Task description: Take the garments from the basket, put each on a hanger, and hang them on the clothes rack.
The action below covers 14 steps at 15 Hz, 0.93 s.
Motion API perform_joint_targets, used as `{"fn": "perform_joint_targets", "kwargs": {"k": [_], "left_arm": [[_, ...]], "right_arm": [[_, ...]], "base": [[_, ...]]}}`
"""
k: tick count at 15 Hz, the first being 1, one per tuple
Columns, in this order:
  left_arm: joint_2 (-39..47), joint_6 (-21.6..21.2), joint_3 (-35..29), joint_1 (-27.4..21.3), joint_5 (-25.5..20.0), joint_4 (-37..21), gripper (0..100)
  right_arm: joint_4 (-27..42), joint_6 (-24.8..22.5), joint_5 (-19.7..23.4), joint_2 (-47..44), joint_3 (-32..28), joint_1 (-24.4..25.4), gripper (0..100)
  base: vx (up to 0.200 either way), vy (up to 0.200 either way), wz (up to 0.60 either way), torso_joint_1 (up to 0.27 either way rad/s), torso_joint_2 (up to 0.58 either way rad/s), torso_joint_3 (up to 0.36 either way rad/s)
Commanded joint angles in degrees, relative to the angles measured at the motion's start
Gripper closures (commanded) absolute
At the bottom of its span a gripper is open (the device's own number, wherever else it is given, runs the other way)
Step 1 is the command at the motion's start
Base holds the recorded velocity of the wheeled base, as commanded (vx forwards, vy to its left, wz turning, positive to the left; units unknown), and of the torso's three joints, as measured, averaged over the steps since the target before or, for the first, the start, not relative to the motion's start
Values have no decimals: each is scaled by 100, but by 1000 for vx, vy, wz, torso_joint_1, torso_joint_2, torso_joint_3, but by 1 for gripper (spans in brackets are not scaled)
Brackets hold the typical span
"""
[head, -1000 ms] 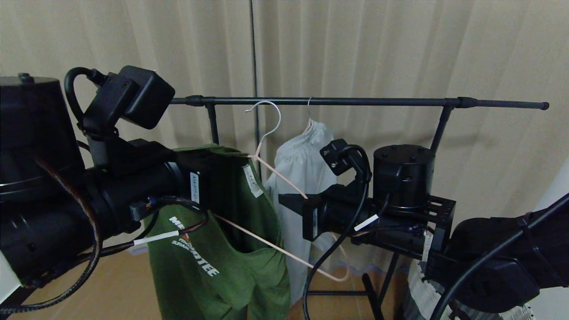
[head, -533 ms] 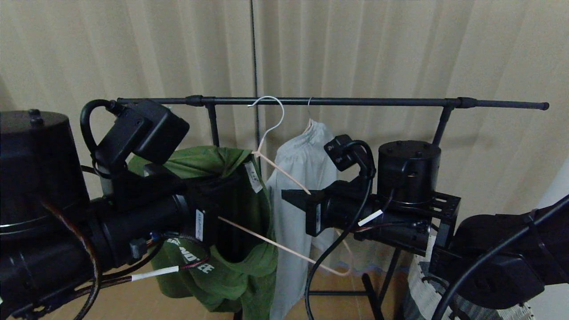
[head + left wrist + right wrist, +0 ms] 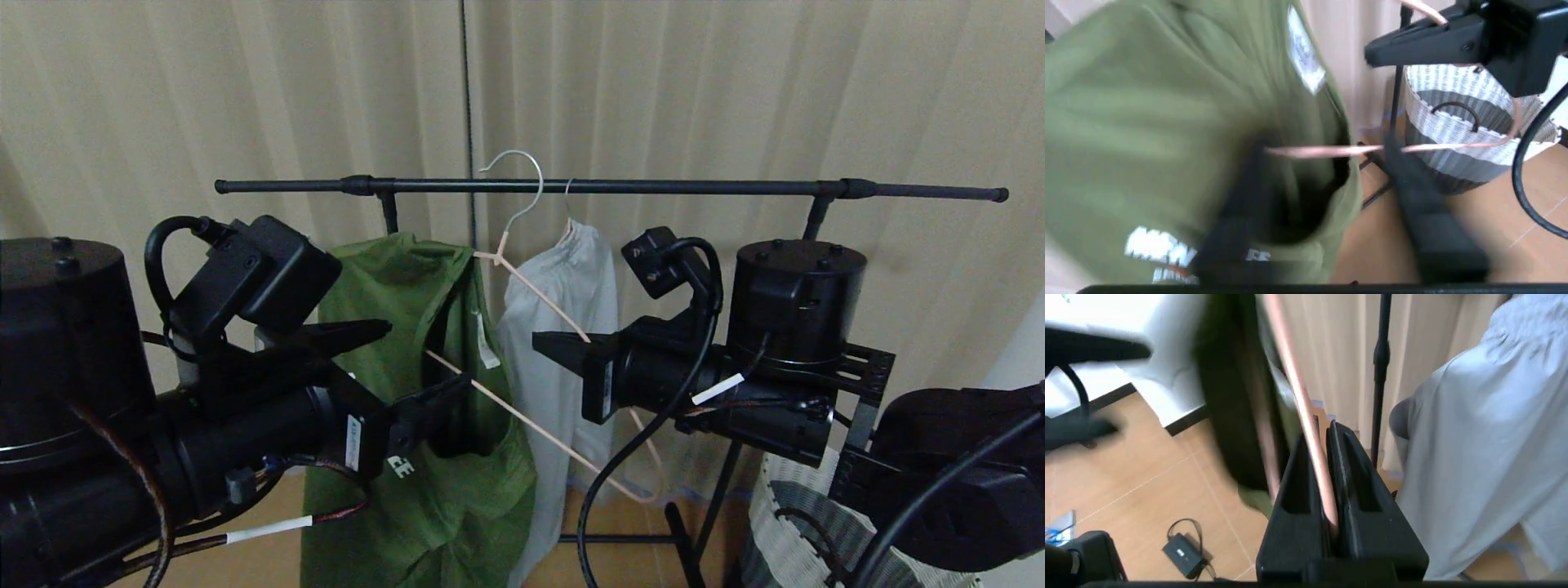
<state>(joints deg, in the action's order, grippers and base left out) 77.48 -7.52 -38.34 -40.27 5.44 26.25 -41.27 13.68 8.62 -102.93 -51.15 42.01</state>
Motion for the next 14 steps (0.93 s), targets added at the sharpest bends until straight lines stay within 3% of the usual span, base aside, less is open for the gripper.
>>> {"fn": "perform_joint_targets", "kwargs": {"k": [1,5,7,9,10,11,12,14], "left_arm": [[-23,-4,11,1,-8,74,0],[-111,-21,125,63,-8,293,0],[-190,-171,151,353,-8,302,0],[-260,-891,151,871,-166,311,0],[-260,-944,151,906,-219,320,0],[-260,-1559,116,1425,-1264,443,0],[-225,-1937,81,1689,-1730,513,0],[-93,-2834,-112,2093,-2231,548,0]], "right_arm": [[-31,-32,8,176,123,0,100],[-40,-111,8,449,352,0,100],[-40,-172,17,721,562,0,100],[22,-427,79,1029,852,0,100],[31,-436,79,1046,861,0,100],[119,-471,202,1152,958,-8,100],[224,-489,289,1213,949,-8,100],[286,-612,703,1284,958,-8,100]], "base": [[0,0,0,0,0,0],[0,0,0,0,0,0],[0,0,0,0,0,0],[0,0,0,0,0,0],[0,0,0,0,0,0],[0,0,0,0,0,0],[0,0,0,0,0,0],[0,0,0,0,0,0]]}}
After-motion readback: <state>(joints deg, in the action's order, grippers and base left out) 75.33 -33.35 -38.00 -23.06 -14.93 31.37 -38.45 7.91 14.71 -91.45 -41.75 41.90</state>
